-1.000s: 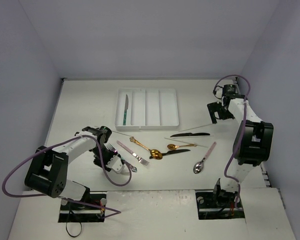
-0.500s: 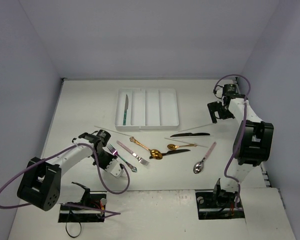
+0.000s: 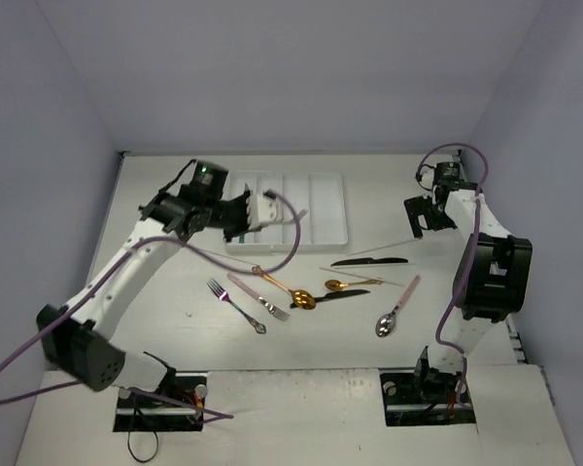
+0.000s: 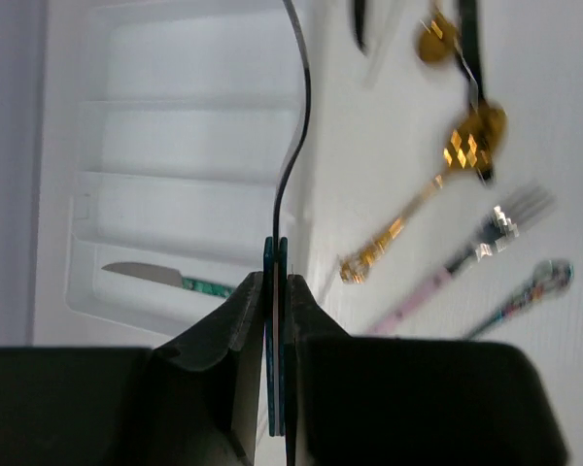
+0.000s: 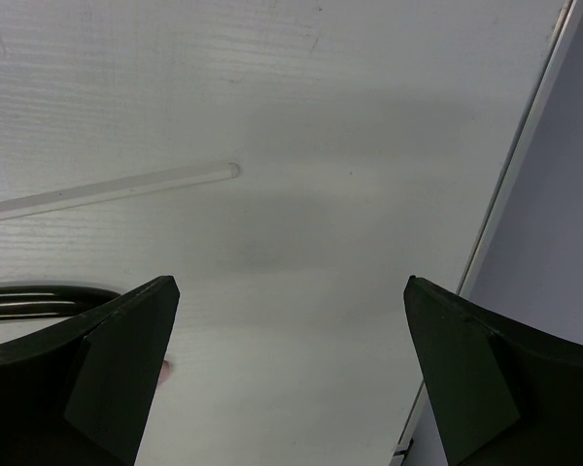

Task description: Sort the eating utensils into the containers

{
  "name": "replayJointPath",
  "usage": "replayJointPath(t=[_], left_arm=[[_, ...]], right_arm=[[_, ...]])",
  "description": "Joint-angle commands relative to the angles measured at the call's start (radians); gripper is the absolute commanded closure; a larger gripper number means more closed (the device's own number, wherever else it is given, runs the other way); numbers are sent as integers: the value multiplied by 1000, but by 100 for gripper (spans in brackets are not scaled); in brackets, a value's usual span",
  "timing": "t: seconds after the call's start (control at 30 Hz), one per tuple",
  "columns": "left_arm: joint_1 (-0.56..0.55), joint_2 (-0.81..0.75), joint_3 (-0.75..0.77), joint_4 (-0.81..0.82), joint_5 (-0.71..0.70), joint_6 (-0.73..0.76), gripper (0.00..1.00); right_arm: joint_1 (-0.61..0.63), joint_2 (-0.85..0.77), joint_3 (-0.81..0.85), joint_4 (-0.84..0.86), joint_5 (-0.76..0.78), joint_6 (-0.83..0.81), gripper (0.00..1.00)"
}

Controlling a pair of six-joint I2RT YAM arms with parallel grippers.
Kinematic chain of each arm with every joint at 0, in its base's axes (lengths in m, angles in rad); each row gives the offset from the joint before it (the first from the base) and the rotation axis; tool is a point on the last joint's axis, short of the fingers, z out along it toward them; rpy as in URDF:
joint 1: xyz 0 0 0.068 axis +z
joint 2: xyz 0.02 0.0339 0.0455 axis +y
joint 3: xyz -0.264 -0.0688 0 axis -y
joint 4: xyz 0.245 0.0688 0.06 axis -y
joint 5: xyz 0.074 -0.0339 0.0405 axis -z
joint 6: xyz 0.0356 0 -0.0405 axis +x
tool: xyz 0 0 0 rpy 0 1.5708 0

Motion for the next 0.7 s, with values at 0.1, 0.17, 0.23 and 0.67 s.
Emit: replayJointPath(t=[0.1,0.17,0.23,0.67], left_arm=[[-18,449,532,88,-445,-1078,100],[-17,507,602,77,-521,-1174,100],[-9,590,653,41,-542,-1289,100],[43,771,673,24,-643,-1448,100]], right_arm=[[-11,-21,41,-2,10,16,0],[-13,-25,39,-2,12,22,0],[-14,-31,36,-3,18,25,0],[-32,-74,-9,-8,33,20,0]])
